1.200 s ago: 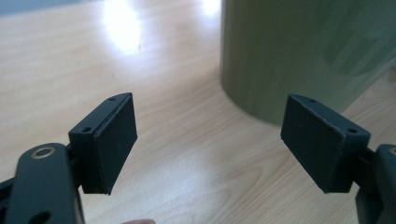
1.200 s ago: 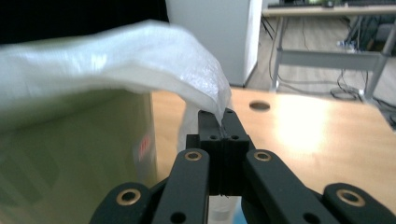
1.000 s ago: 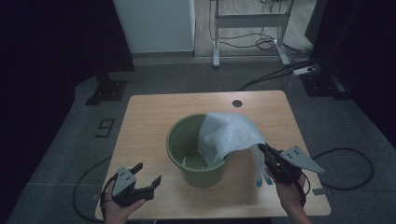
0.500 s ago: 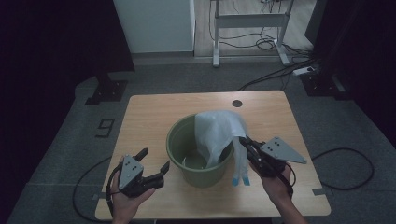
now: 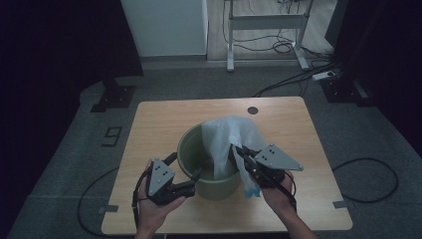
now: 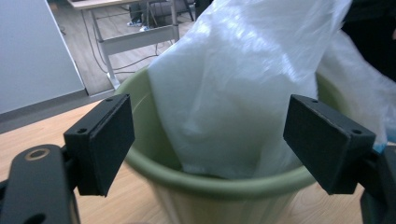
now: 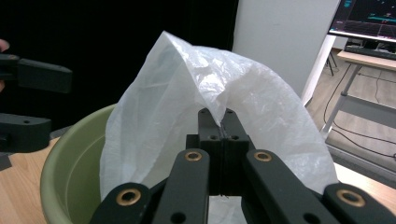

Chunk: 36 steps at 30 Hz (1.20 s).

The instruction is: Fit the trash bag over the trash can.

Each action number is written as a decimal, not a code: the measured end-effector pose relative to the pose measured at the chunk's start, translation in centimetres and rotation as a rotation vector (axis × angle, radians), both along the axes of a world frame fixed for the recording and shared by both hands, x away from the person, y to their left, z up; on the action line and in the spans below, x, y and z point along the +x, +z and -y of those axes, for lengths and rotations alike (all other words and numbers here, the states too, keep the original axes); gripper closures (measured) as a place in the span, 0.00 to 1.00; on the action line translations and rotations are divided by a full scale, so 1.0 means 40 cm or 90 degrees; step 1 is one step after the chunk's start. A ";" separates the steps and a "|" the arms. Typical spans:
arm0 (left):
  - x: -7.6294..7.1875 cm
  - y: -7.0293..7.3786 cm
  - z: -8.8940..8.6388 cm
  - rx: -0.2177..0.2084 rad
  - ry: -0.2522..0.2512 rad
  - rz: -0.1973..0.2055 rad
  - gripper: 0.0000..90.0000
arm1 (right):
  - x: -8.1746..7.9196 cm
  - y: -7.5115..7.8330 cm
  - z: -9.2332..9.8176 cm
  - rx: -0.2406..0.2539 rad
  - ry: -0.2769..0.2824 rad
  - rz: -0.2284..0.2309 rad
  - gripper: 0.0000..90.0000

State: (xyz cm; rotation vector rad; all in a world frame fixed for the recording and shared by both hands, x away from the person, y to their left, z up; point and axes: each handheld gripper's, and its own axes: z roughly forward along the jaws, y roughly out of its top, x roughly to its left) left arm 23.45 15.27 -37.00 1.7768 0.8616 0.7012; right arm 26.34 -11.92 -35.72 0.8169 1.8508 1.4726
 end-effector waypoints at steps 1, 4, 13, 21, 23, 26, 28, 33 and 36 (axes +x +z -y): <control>0.002 0.002 0.008 0.000 -0.002 0.001 0.18 | 0.001 0.000 -0.003 -0.002 0.001 -0.001 0.99; 0.008 0.002 0.025 -0.006 -0.001 0.000 0.17 | 0.002 -0.003 -0.015 -0.009 0.003 -0.004 0.99; 0.019 -0.004 0.071 -0.009 -0.016 -0.001 0.16 | -0.003 -0.007 -0.032 -0.011 0.013 -0.003 0.99; 0.030 -0.009 0.106 -0.004 -0.011 0.005 0.32 | -0.012 -0.008 -0.036 -0.009 0.027 -0.001 0.99; 0.034 -0.014 0.111 0.000 -0.003 0.014 0.46 | -0.014 -0.008 -0.035 -0.008 0.029 -0.001 0.99; 0.042 -0.018 0.109 -0.006 -0.026 0.000 0.71 | -0.015 -0.010 -0.031 -0.007 0.032 -0.001 0.98; 0.046 -0.020 0.106 -0.012 -0.044 -0.007 0.83 | -0.015 -0.015 -0.029 -0.006 0.034 -0.002 0.97; 0.043 -0.018 0.095 -0.027 -0.057 0.001 0.99 | -0.022 -0.030 -0.023 -0.002 0.030 -0.010 0.82; 0.042 -0.013 0.085 -0.032 -0.055 0.004 1.00 | -0.045 -0.042 -0.022 -0.004 0.004 0.002 0.57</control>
